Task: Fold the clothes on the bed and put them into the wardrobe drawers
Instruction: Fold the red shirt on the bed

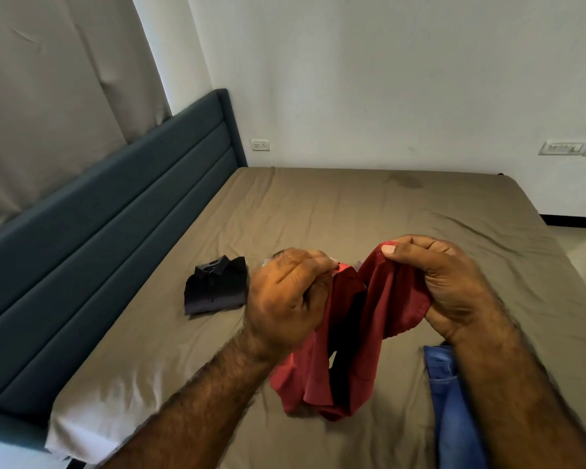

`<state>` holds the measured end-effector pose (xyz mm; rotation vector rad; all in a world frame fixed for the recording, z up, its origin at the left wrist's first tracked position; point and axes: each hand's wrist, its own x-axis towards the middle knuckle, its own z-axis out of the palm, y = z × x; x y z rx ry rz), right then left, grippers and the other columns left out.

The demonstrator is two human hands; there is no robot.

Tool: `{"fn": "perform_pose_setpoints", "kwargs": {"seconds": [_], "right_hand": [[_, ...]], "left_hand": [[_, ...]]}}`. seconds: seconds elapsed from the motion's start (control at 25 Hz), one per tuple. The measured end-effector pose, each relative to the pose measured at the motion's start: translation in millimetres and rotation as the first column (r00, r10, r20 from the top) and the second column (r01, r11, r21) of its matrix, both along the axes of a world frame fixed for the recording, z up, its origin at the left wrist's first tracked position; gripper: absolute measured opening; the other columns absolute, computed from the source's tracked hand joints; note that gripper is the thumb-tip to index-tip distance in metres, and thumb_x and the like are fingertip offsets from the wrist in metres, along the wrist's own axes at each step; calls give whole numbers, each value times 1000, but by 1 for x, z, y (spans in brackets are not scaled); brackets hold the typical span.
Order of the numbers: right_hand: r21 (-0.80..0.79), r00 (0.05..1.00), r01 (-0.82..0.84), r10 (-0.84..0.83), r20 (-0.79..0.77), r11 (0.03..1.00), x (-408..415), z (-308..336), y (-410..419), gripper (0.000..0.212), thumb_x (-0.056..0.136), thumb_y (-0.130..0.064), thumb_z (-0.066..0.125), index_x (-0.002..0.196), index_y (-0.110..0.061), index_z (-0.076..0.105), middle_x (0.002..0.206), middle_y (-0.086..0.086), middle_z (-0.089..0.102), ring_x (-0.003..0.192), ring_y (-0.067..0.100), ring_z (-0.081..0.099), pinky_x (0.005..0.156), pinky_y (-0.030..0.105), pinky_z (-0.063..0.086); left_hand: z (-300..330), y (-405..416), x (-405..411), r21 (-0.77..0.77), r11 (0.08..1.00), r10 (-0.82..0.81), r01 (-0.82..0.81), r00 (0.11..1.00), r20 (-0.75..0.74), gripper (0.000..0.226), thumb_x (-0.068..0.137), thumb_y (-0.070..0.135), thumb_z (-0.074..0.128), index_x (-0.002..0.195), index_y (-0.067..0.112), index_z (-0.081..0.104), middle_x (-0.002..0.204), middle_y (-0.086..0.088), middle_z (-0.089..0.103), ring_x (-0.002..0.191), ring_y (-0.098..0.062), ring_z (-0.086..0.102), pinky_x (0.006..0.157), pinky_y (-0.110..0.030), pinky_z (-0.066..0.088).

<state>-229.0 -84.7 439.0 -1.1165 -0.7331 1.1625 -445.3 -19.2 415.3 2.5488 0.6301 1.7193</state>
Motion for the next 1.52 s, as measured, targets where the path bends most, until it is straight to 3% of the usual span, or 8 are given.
{"fn": "perform_pose_setpoints", "kwargs": {"seconds": [0.36, 0.48, 0.72, 0.92, 1.04, 1.2, 1.32, 1.52], "right_hand": [[159, 981, -173, 157, 110, 972, -27, 4, -16, 25, 97, -27, 63, 99, -7, 77, 95, 22, 72, 88, 32, 69, 89, 48, 57], [141, 982, -177, 166, 85, 974, -25, 6, -16, 25, 99, -25, 63, 99, -4, 76, 96, 25, 72, 87, 35, 69, 88, 48, 58], [26, 991, -58, 54, 126, 998, -18, 4, -9, 26, 103, -18, 61, 87, -8, 77, 81, 16, 71, 73, 28, 66, 80, 44, 55], [13, 998, -8, 7, 61, 1000, -12, 7, -3, 30, 103, -17, 61, 77, -15, 75, 68, 5, 64, 62, 17, 62, 66, 35, 55], [18, 999, -5, 4, 48, 1000, -12, 10, 4, 31, 103, -17, 62, 75, -18, 75, 67, 3, 64, 60, 16, 63, 61, 31, 57], [36, 996, -25, 22, 90, 999, -18, 14, 10, 30, 102, -20, 63, 75, -19, 75, 69, 7, 65, 63, 21, 64, 68, 37, 57], [41, 988, -63, 56, 147, 997, -34, 13, 12, 28, 103, -22, 63, 78, -18, 75, 73, 12, 67, 67, 28, 64, 69, 38, 56], [94, 981, -80, 61, 185, 992, -47, 12, 11, 22, 103, -22, 64, 87, -15, 77, 78, 13, 66, 72, 26, 62, 74, 40, 54]], "left_hand": [[5, -20, 25, -34, 997, -65, 69, 993, 98, 12, 87, -11, 78, 98, -6, 79, 97, -11, 77, 92, -18, 74, 86, -30, 59], [15, -22, 25, -307, 943, -96, 129, 988, 119, 10, 94, -3, 74, 100, 3, 77, 91, 1, 74, 87, -11, 71, 78, -27, 57], [39, -14, 27, -919, 321, 70, 228, 962, 263, 20, 101, 15, 56, 82, 9, 60, 72, -10, 62, 66, -13, 58, 62, -27, 50], [41, -4, 4, -963, 150, -41, 223, 975, 219, 11, 107, 25, 60, 104, 15, 62, 77, -5, 58, 62, -13, 58, 51, -21, 46], [50, 6, -21, -907, 420, -297, -4, 944, -142, 23, 93, 23, 80, 113, 27, 69, 97, 4, 71, 82, -6, 71, 64, -19, 55], [58, 12, -32, -512, 829, -5, -225, 913, -409, 21, 88, 5, 77, 92, 24, 67, 87, 15, 62, 81, -4, 63, 70, -13, 49], [44, 9, -23, -219, 950, 136, -223, 925, -354, 14, 88, 1, 74, 97, 12, 71, 91, 6, 66, 84, -5, 57, 80, -8, 42], [23, 9, -18, 155, 980, 154, -126, 970, -187, 17, 99, -7, 60, 96, -5, 77, 98, -14, 76, 82, -26, 66, 77, -37, 54]]}}
